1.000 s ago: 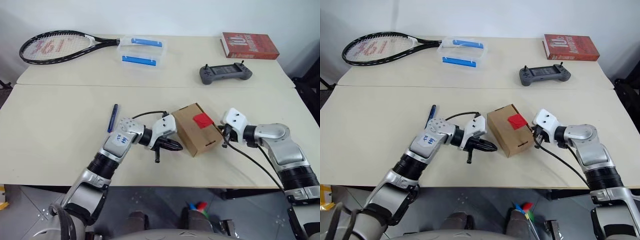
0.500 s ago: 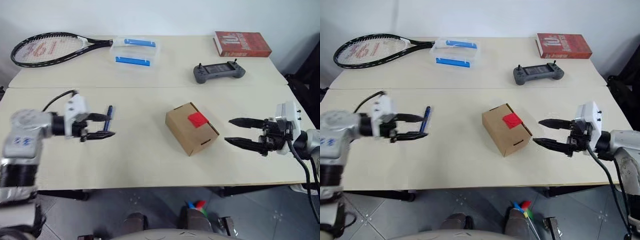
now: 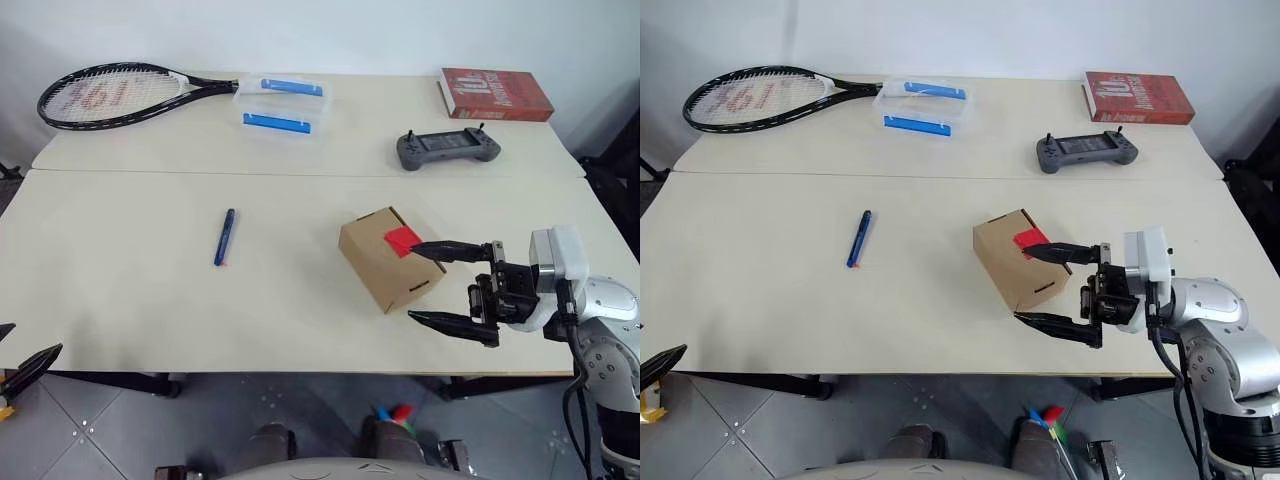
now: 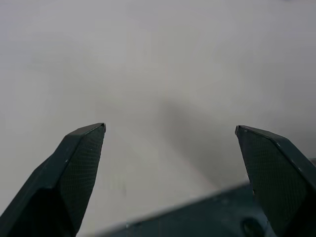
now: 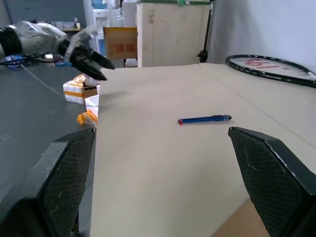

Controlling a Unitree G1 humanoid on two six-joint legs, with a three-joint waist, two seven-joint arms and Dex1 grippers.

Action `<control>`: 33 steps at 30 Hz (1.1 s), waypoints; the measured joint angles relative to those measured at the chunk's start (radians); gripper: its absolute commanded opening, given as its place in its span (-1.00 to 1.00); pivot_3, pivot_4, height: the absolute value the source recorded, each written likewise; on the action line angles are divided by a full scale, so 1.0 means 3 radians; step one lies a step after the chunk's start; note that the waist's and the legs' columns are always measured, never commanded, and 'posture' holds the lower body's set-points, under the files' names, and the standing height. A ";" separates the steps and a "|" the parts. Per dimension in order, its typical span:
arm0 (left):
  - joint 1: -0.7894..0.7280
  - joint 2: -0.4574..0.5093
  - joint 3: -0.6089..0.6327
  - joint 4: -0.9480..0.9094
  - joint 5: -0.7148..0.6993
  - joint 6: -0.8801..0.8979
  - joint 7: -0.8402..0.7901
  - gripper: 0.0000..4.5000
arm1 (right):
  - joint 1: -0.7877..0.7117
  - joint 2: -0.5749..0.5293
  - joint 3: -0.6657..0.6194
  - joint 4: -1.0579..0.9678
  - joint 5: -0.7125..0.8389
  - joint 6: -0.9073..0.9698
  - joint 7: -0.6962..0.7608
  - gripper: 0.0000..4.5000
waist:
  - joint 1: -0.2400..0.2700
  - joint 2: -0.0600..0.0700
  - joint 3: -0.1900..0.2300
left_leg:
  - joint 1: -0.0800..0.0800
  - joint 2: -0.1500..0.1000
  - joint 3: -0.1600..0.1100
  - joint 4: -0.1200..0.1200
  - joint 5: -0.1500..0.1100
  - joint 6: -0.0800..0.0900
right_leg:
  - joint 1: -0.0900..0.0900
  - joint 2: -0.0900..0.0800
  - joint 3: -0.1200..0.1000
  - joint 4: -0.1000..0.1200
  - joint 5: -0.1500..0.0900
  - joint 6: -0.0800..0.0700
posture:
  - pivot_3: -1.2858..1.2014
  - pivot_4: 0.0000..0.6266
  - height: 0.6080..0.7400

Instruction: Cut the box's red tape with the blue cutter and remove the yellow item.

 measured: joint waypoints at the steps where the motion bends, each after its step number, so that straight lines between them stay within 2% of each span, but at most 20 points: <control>1: 0.0041 -0.0053 0.0026 -0.0093 -0.0051 0.0051 0.0054 0.99 | -0.0019 0.0000 0.0003 0.0044 -0.0011 -0.0047 0.0030 1.00 | 0.0001 0.0000 0.0000 | 0.0000 0.0000 0.0000 0.0000 0.0000 0.0000 | 0.0000 0.0000 0.0001 0.0000 0.0000 0.0000 | 0.03 -0.52 1.00; 5: 0.0083 -0.0616 -0.0035 -0.1173 -0.0381 0.0458 0.0683 0.99 | -0.0092 -0.0005 -0.0004 0.0292 -0.0059 -0.0203 0.0200 1.00 | 0.0001 -0.0004 -0.0002 | 0.0009 -0.0001 -0.0005 0.0000 -0.0005 0.0005 | 0.0003 -0.0001 0.0022 -0.0002 0.0003 0.0001 | 0.03 -0.52 1.00; 8: -0.0074 -0.0900 -0.0495 -0.1949 -0.0638 0.0805 0.1137 0.99 | -0.0110 -0.0005 -0.0003 0.0369 -0.0084 -0.0249 0.0219 1.00 | 0.0004 -0.0004 -0.0002 | 0.0018 -0.0002 -0.0006 -0.0001 -0.0005 0.0005 | 0.0006 0.0000 0.0032 0.0000 0.0003 0.0001 | 0.03 -0.52 1.00; 11: -0.0708 -0.0975 -0.1089 -0.2175 -0.0557 0.1212 0.1821 0.99 | -0.0126 0.0025 0.0013 0.0389 -0.0119 -0.0290 0.0209 1.00 | 0.0005 -0.0003 -0.0002 | 0.0026 -0.0001 -0.0001 0.0000 -0.0002 0.0000 | 0.0010 0.0004 0.0033 0.0007 0.0004 -0.0001 | 0.03 -0.52 1.00; 16: -0.1582 -0.1262 -0.2164 -0.2183 0.0043 0.1683 0.2866 0.99 | -0.0107 0.0111 0.0125 0.0343 -0.0143 -0.0328 0.0117 1.00 | -0.0019 -0.0007 -0.0005 | 0.0030 -0.0004 0.0007 -0.0003 -0.0002 0.0003 | 0.0006 0.0005 0.0042 0.0006 0.0009 0.0000 | 0.03 -0.52 1.00; 20: -0.1918 -0.1447 -0.2536 -0.1971 0.0325 0.1864 0.3268 0.99 | -0.0057 0.0111 0.0121 0.0234 -0.0142 -0.0325 0.0008 1.00 | -0.0017 -0.0007 -0.0005 | 0.0029 -0.0002 0.0014 -0.0008 -0.0003 0.0001 | 0.0003 0.0008 0.0036 0.0003 0.0009 0.0000 | 0.03 -0.52 1.00; 26: -0.2178 -0.1450 -0.2657 -0.1317 0.0757 0.1766 0.3580 0.99 | 0.0086 0.0112 0.0123 0.0043 -0.0141 -0.0319 -0.0159 1.00 | 0.0000 -0.0008 -0.0005 | 0.0025 -0.0002 0.0034 -0.0003 -0.0004 0.0002 | 0.0004 0.0008 0.0038 -0.0002 0.0009 0.0000 | 0.03 -0.52 1.00; 33: -0.2318 -0.1556 -0.2766 -0.1097 0.0854 0.1748 0.3568 0.99 | 0.0131 0.0114 0.0126 -0.0081 -0.0138 -0.0310 -0.0297 1.00 | 0.0015 -0.0007 -0.0005 | 0.0026 -0.0002 0.0032 -0.0002 -0.0004 0.0002 | 0.0007 0.0008 0.0037 -0.0002 0.0009 0.0000 | 0.03 -0.52 1.00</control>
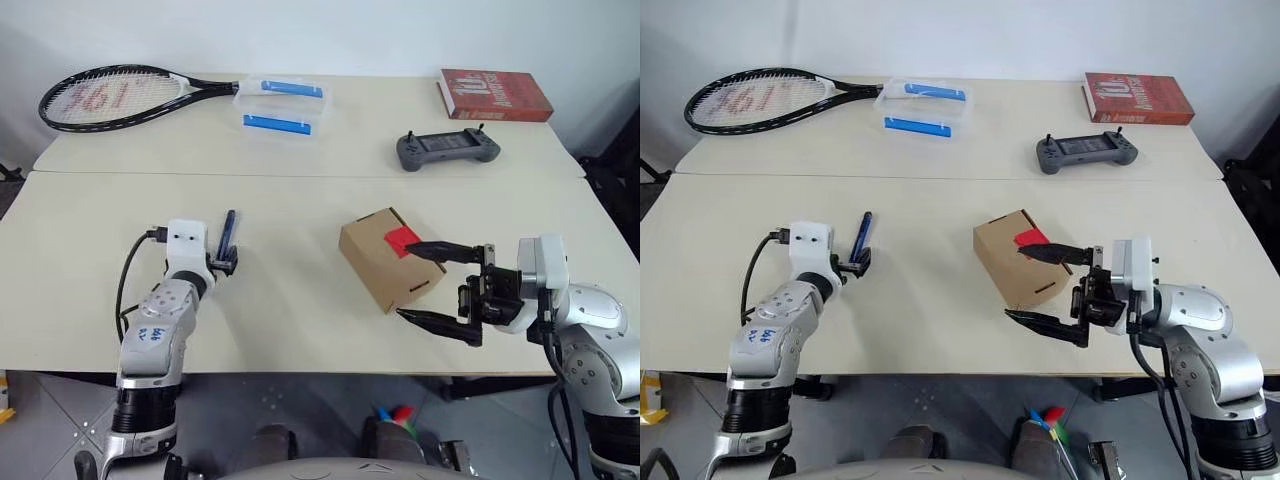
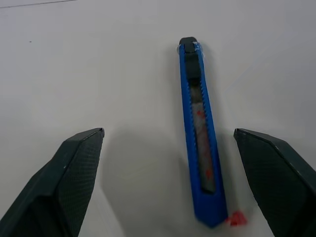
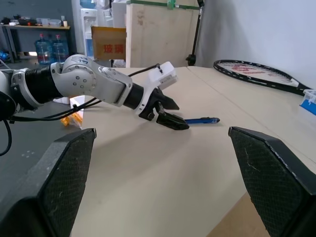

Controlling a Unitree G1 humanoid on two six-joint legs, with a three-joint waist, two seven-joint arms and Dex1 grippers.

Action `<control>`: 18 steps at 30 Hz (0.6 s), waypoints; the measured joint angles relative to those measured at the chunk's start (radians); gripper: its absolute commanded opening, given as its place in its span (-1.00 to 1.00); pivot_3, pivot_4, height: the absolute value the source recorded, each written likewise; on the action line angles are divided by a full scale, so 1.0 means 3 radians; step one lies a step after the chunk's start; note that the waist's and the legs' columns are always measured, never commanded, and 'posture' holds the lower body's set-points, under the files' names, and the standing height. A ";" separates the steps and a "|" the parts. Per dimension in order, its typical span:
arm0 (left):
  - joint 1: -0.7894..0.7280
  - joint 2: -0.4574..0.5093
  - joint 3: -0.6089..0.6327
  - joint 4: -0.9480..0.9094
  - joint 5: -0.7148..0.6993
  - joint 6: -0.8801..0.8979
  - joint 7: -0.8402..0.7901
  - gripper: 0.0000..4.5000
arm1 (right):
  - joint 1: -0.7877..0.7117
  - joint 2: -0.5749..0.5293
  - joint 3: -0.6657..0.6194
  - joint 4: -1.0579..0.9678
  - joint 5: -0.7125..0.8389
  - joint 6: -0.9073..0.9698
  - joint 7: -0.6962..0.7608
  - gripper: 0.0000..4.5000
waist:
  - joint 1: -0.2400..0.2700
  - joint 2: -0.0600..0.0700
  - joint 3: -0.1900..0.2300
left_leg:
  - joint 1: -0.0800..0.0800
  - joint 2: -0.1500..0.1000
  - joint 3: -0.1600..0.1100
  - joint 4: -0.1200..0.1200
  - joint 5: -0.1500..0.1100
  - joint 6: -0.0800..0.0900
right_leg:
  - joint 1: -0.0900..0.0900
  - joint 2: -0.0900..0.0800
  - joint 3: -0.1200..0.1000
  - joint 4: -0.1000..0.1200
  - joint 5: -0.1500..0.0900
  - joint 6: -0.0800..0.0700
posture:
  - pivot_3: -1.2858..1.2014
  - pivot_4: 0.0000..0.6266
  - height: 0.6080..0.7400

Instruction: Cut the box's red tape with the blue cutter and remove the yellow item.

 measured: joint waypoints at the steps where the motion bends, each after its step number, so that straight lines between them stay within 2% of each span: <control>1: 0.0000 -0.0026 -0.0001 0.0005 -0.0002 0.0010 -0.0010 0.99 | 0.0000 0.0001 0.0000 -0.0001 0.0001 0.0002 -0.0025 1.00 | -0.0001 0.0000 0.0000 | 0.0001 0.0000 0.0000 0.0000 0.0000 0.0000 | 0.0001 0.0000 0.0000 0.0001 0.0000 0.0000 | 0.03 -0.52 1.00; 8: 0.0000 -0.0159 0.0013 -0.0043 -0.0036 0.0123 -0.0065 0.99 | -0.0017 0.0021 0.0004 -0.0003 0.0004 0.0038 -0.0119 1.00 | 0.0017 0.0009 -0.0006 | 0.0003 -0.0001 0.0000 0.0001 0.0000 0.0000 | 0.0003 -0.0001 0.0001 0.0000 0.0000 0.0000 | 0.03 -0.52 1.00; 11: 0.0012 -0.0208 0.0026 -0.0065 -0.0038 0.0188 -0.0065 0.72 | -0.0016 0.0032 0.0015 -0.0031 0.0004 0.0048 -0.0147 1.00 | 0.0021 0.0012 -0.0008 | 0.0006 -0.0001 0.0000 0.0000 0.0000 0.0001 | 0.0006 -0.0002 0.0001 -0.0001 0.0000 0.0000 | 0.03 -0.52 1.00; 18: 0.0062 -0.0194 0.0050 -0.0039 -0.0034 0.0177 -0.0116 -0.18 | -0.0018 0.0032 0.0017 -0.0035 0.0011 0.0070 -0.0178 1.00 | 0.0023 0.0025 -0.0015 | 0.0015 -0.0001 0.0000 0.0000 0.0000 0.0001 | 0.0016 -0.0001 0.0001 -0.0003 0.0000 0.0000 | 0.03 -0.52 1.00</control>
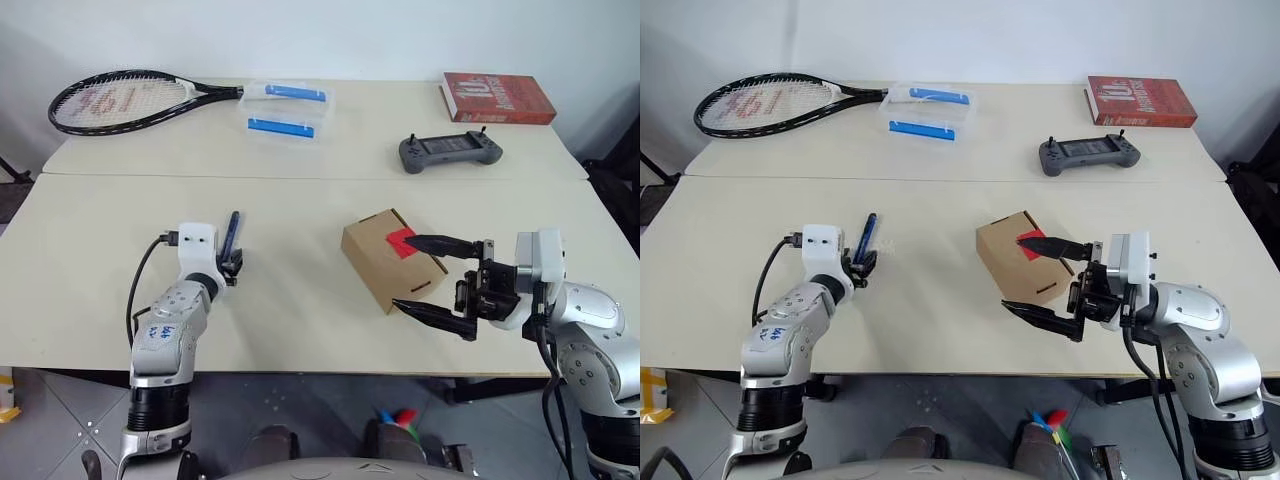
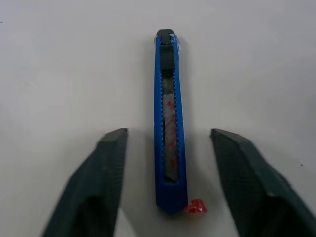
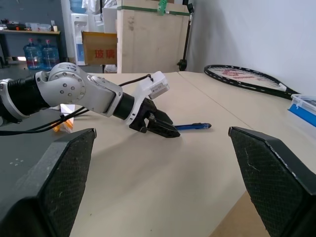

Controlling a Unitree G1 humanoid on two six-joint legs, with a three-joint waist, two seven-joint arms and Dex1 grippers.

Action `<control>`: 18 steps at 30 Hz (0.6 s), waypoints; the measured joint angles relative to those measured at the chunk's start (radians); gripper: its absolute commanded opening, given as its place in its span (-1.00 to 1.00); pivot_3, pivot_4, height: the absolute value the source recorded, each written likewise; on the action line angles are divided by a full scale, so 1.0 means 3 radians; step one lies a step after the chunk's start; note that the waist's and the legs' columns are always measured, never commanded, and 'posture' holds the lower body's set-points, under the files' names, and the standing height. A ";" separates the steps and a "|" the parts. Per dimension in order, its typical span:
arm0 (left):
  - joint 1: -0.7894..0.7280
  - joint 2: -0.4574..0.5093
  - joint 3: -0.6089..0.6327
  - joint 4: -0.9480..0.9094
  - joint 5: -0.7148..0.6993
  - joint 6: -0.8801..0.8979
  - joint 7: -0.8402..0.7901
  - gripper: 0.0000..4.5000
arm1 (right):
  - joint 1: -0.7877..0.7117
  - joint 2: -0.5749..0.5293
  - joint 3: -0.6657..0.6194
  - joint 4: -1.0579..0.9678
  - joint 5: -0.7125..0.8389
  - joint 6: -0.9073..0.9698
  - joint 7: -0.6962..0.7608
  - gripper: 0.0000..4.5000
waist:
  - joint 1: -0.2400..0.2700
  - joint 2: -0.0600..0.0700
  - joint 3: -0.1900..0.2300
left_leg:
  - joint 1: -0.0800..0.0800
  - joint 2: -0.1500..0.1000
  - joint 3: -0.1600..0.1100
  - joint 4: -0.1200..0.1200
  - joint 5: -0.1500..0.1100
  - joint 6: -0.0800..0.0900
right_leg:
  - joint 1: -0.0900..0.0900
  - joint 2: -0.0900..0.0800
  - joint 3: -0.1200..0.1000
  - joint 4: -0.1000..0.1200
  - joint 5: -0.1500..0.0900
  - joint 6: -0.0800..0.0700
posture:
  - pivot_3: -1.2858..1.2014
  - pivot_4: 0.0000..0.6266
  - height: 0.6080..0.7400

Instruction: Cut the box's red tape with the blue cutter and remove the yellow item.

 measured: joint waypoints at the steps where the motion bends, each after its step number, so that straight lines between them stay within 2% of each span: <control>1: 0.0003 -0.0009 0.0002 0.0011 0.0000 -0.0015 -0.0009 -0.33 | 0.0000 0.0000 0.0000 0.0000 0.0011 0.0010 -0.0007 1.00 | 0.0000 0.0002 -0.0001 | 0.0001 0.0000 -0.0001 0.0000 0.0000 0.0000 | 0.0003 0.0000 0.0000 -0.0002 0.0000 0.0000 | 0.03 -0.52 1.00; 5: 0.0012 -0.0030 0.0045 0.0036 -0.0001 -0.0031 -0.0028 -0.80 | 0.0002 0.0000 -0.0001 -0.0001 0.0028 0.0050 -0.0043 1.00 | 0.0001 0.0010 -0.0006 | 0.0004 0.0000 -0.0002 0.0000 -0.0001 0.0001 | 0.0007 0.0000 -0.0001 -0.0004 0.0000 0.0000 | 0.03 -0.52 1.00; 14: 0.0123 0.0116 0.0025 0.0049 0.0005 -0.0247 -0.0264 -0.80 | 0.0005 0.0061 -0.0008 -0.0024 0.0107 0.0063 -0.0142 1.00 | -0.0004 0.0017 -0.0010 | 0.0003 0.0000 -0.0010 -0.0002 -0.0002 0.0002 | 0.0006 0.0000 -0.0002 -0.0008 0.0000 0.0000 | 0.03 -0.52 1.00; 17: 0.0260 0.0360 -0.0011 0.0038 -0.0011 -0.0517 -0.0591 -0.80 | -0.0002 0.0060 -0.0008 -0.0033 0.0132 0.0069 -0.0140 1.00 | -0.0031 0.0017 -0.0010 | 0.0001 0.0001 -0.0011 -0.0005 -0.0002 0.0001 | 0.0003 0.0000 -0.0003 -0.0009 0.0000 0.0000 | 0.03 -0.52 1.00; 18: 0.0358 0.0574 -0.0070 0.0025 -0.0017 -0.0687 -0.0847 -0.80 | -0.0009 0.0059 -0.0008 -0.0041 0.0141 0.0084 -0.0138 1.00 | -0.0038 0.0016 -0.0009 | -0.0002 0.0001 -0.0011 -0.0006 -0.0002 0.0001 | -0.0003 0.0000 -0.0002 -0.0008 0.0000 0.0000 | 0.03 -0.52 1.00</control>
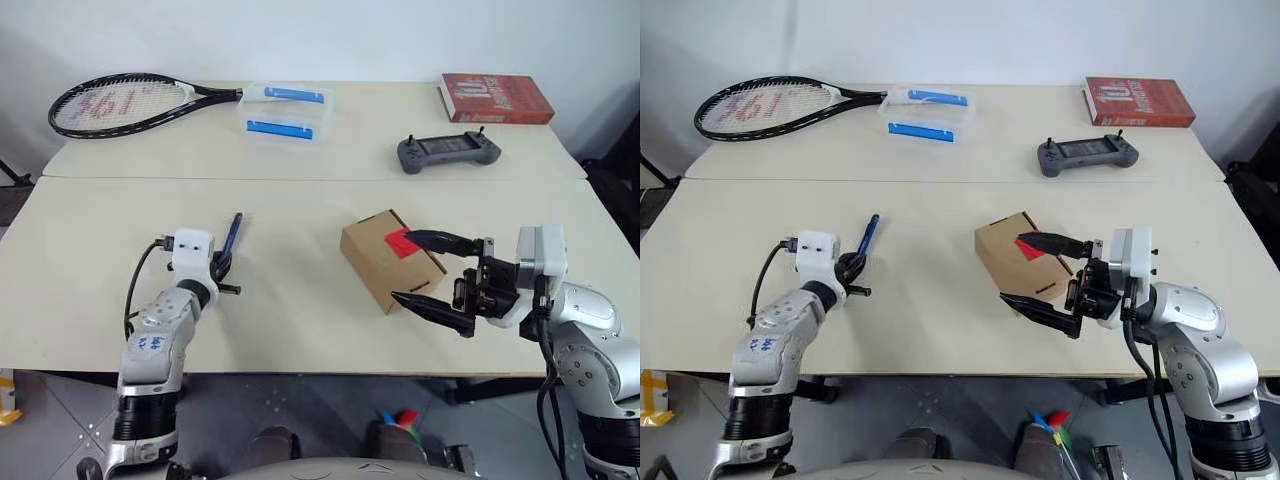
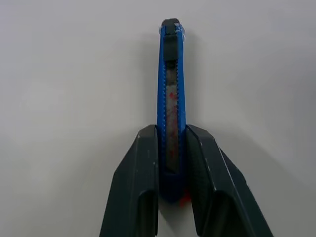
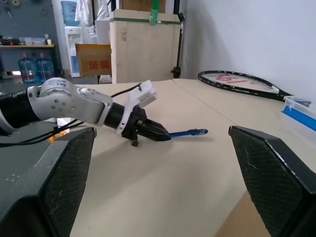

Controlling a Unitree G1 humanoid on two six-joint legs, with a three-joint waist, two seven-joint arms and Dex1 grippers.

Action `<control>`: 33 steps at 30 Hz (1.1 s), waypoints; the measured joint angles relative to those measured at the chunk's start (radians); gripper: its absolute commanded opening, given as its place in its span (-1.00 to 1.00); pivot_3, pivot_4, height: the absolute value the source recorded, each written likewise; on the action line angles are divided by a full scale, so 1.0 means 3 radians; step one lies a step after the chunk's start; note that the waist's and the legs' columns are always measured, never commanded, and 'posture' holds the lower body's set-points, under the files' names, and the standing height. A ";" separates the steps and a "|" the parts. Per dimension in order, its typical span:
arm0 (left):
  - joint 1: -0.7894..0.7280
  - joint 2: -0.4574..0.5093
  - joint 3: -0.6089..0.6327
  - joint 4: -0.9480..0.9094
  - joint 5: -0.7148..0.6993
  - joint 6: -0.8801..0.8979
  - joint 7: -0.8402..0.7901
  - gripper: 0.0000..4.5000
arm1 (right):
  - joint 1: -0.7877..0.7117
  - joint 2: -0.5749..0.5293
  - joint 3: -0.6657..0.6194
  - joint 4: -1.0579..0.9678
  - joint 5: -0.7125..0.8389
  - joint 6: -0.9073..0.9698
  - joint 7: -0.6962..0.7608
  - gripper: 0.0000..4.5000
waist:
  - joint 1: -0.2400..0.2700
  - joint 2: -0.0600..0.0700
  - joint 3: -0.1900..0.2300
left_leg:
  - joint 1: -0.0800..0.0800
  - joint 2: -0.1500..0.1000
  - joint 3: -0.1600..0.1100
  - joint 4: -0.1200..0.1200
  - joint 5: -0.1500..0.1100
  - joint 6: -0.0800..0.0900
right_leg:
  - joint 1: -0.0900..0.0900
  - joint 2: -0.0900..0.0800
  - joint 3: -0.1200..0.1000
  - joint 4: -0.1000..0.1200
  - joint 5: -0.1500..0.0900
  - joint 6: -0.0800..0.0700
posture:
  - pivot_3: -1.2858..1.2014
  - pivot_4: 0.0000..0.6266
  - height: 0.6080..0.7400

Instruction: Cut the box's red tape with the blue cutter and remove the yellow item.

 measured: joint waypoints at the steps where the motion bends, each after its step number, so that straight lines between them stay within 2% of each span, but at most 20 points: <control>1: 0.0071 0.0158 -0.0036 -0.0006 -0.0001 -0.0118 -0.0181 -0.80 | -0.0002 -0.0006 -0.0001 -0.0008 0.0011 0.0010 0.0001 1.00 | -0.0003 -0.0001 0.0001 | -0.0004 0.0001 0.0000 0.0000 0.0000 -0.0001 | -0.0007 0.0000 0.0000 0.0003 0.0000 0.0000 | 0.03 -0.52 1.00; 7: 0.0445 0.1350 -0.0155 0.0011 0.0014 -0.1247 -0.1607 -0.80 | -0.0004 -0.0214 0.0002 -0.0071 0.0115 0.0193 0.0162 1.00 | -0.0011 0.0000 0.0010 | -0.0016 0.0006 0.0011 -0.0003 -0.0002 -0.0002 | -0.0023 0.0002 0.0000 0.0001 -0.0002 -0.0004 | 0.03 -0.52 1.00; 8: 0.0424 0.1503 -0.0171 0.0010 0.0010 -0.1457 -0.1841 -0.80 | -0.0001 -0.0285 0.0009 -0.0082 0.0135 0.0239 0.0222 1.00 | 0.0002 0.0002 0.0012 | -0.0018 0.0004 0.0013 -0.0002 -0.0003 -0.0001 | -0.0023 0.0001 -0.0002 -0.0002 -0.0002 -0.0004 | 0.03 -0.52 1.00; 10: 0.0299 0.1616 -0.0245 -0.0009 0.0005 -0.1752 -0.2173 -0.80 | 0.0012 -0.0376 0.0034 -0.0178 0.0186 0.0363 0.0299 1.00 | 0.0026 0.0007 0.0015 | -0.0020 0.0002 0.0014 -0.0001 -0.0005 0.0003 | -0.0019 -0.0001 -0.0002 -0.0006 -0.0002 -0.0004 | 0.03 -0.52 1.00; 15: 0.0033 0.1516 -0.0701 -0.0119 0.0025 -0.1949 -0.2546 -0.80 | 0.0220 -0.0518 0.0122 -0.0546 0.0297 0.0667 0.0221 1.00 | 0.0007 0.0006 0.0016 | -0.0021 0.0002 0.0019 -0.0003 -0.0012 0.0006 | -0.0022 0.0000 -0.0009 -0.0004 0.0000 -0.0001 | 0.03 -0.52 1.00; 22: -0.0082 0.1185 -0.1239 -0.0170 0.0204 -0.1959 -0.2612 -0.80 | 0.0577 -0.0749 0.0232 -0.0984 0.0355 0.1066 -0.0039 1.00 | 0.0003 -0.0005 0.0022 | -0.0022 0.0003 0.0026 0.0000 -0.0014 0.0008 | -0.0022 0.0000 -0.0009 -0.0007 0.0000 0.0000 | 0.03 -0.52 1.00; 26: -0.0092 0.1133 -0.1386 -0.0241 0.0311 -0.1822 -0.2596 -0.80 | 0.0629 -0.0856 0.0255 -0.1022 0.0246 0.1206 -0.0219 1.00 | 0.0004 -0.0009 0.0024 | -0.0021 0.0005 0.0027 0.0004 -0.0014 0.0008 | -0.0021 0.0000 -0.0007 -0.0007 0.0000 0.0000 | 0.03 -0.52 1.00; 30: -0.0088 0.1056 -0.1474 -0.0522 0.0456 -0.1399 -0.2462 -0.80 | 0.0761 -0.1050 0.0281 -0.1077 0.0153 0.1390 -0.0356 1.00 | 0.0027 -0.0009 0.0024 | -0.0022 0.0003 0.0024 0.0003 -0.0014 0.0009 | -0.0019 0.0000 -0.0007 -0.0008 0.0000 0.0000 | 0.03 -0.52 1.00; 33: -0.0076 0.0959 -0.1564 -0.0712 0.0548 -0.1084 -0.2347 -0.80 | 0.0790 -0.1111 0.0456 -0.1024 -0.0077 0.1425 -0.0404 0.62 | 0.0048 -0.0012 0.0023 | -0.0021 0.0002 0.0025 0.0005 -0.0015 0.0011 | -0.0017 -0.0001 -0.0006 -0.0010 0.0000 0.0001 | 0.03 -0.52 1.00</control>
